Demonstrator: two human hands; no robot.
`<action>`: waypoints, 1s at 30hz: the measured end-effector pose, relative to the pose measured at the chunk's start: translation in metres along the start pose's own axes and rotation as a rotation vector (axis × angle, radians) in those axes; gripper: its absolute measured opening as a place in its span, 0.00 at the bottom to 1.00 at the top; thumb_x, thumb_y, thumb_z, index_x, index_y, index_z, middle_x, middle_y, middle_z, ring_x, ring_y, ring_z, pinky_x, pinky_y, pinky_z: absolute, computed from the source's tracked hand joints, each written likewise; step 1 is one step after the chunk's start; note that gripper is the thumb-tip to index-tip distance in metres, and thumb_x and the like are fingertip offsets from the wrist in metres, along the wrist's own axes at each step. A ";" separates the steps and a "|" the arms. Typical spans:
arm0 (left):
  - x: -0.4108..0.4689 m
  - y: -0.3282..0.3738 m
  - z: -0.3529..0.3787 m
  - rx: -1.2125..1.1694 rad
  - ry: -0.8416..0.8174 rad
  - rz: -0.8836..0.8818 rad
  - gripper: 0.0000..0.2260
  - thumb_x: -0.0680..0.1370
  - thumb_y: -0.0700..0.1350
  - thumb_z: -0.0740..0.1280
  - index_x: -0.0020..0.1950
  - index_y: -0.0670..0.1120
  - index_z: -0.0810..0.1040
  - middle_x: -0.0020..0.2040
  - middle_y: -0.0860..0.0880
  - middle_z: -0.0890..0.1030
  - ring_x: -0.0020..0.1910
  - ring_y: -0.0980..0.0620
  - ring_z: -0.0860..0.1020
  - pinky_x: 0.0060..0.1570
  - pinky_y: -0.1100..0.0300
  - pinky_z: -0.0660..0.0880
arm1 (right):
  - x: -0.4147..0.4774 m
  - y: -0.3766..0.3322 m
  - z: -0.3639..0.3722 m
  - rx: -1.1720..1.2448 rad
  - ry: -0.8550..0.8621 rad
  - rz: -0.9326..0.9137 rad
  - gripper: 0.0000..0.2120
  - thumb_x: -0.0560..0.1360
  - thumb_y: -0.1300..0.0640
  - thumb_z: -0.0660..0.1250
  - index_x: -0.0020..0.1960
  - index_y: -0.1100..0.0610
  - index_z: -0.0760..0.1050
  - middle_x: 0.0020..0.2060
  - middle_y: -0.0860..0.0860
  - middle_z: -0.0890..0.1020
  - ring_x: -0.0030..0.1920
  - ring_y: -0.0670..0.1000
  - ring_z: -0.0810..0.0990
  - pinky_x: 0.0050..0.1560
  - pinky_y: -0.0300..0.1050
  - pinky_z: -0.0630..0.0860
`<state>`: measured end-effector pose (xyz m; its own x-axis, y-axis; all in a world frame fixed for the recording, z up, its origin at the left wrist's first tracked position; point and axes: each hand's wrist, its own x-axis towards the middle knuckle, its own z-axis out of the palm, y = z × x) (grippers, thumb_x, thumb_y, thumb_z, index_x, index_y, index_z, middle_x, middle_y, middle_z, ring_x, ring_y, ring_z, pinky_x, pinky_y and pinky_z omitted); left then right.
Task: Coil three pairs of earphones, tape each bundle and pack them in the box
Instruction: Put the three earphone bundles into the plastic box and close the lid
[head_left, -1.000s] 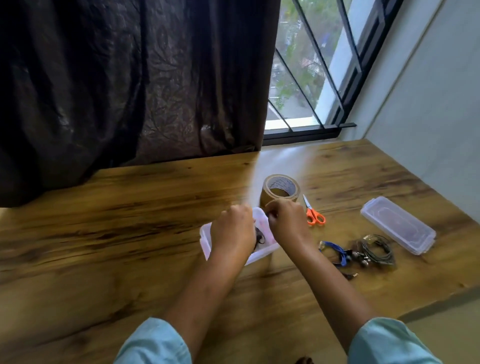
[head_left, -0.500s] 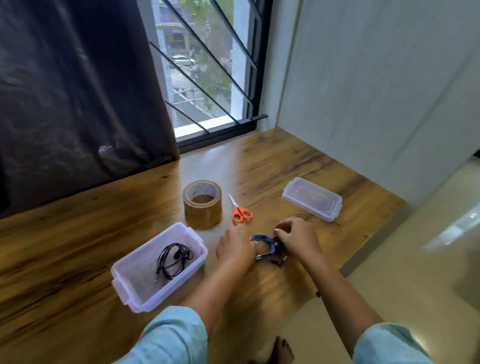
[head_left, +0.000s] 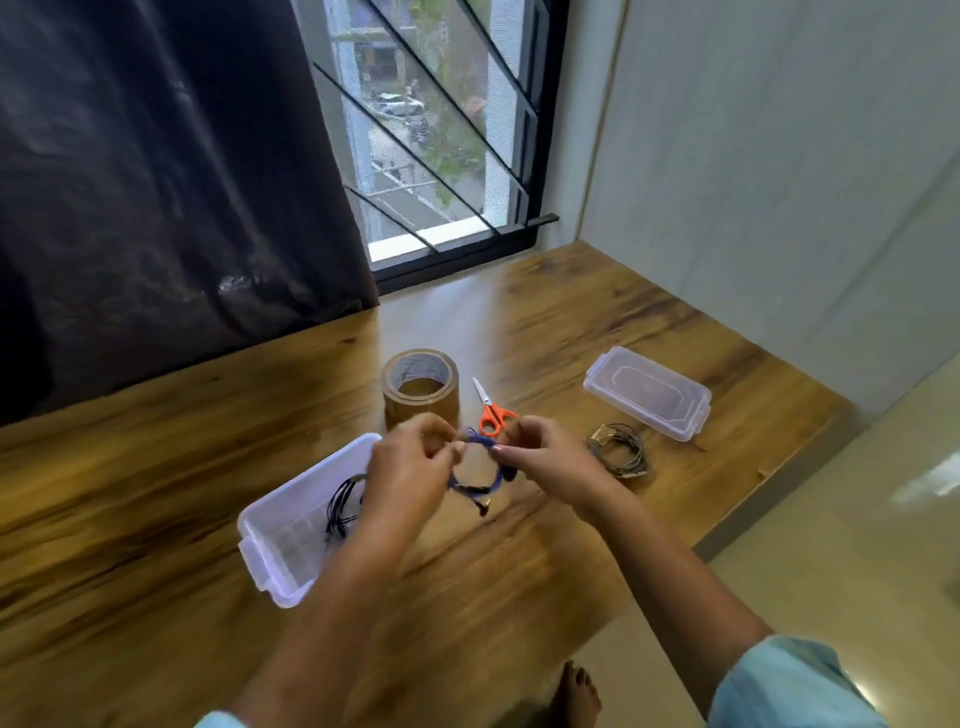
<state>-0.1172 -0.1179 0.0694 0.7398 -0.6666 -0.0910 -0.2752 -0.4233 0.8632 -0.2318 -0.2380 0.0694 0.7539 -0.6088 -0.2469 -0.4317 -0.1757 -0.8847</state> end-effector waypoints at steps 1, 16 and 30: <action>-0.004 -0.002 -0.018 -0.066 0.016 -0.037 0.05 0.75 0.41 0.70 0.42 0.50 0.78 0.40 0.47 0.83 0.40 0.49 0.81 0.41 0.50 0.81 | 0.001 -0.011 0.009 0.012 -0.018 -0.036 0.03 0.75 0.60 0.68 0.46 0.59 0.77 0.38 0.53 0.81 0.36 0.44 0.79 0.37 0.35 0.75; -0.039 -0.072 -0.105 0.374 0.372 -0.186 0.05 0.73 0.43 0.72 0.48 0.46 0.83 0.44 0.48 0.84 0.40 0.53 0.80 0.42 0.61 0.78 | 0.031 -0.065 0.146 -0.666 -0.161 -0.236 0.09 0.73 0.55 0.69 0.41 0.62 0.81 0.37 0.58 0.82 0.41 0.57 0.80 0.40 0.47 0.77; -0.032 -0.027 -0.056 0.875 0.300 0.100 0.11 0.77 0.35 0.59 0.55 0.46 0.76 0.53 0.48 0.77 0.55 0.48 0.73 0.42 0.57 0.71 | 0.022 -0.041 0.095 -0.405 0.110 -0.248 0.09 0.75 0.61 0.64 0.45 0.60 0.83 0.43 0.55 0.85 0.44 0.55 0.83 0.43 0.43 0.75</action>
<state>-0.0988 -0.0508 0.0764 0.7817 -0.5902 0.2015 -0.6211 -0.7657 0.1669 -0.1502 -0.1710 0.0622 0.8112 -0.5846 0.0145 -0.4198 -0.5994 -0.6816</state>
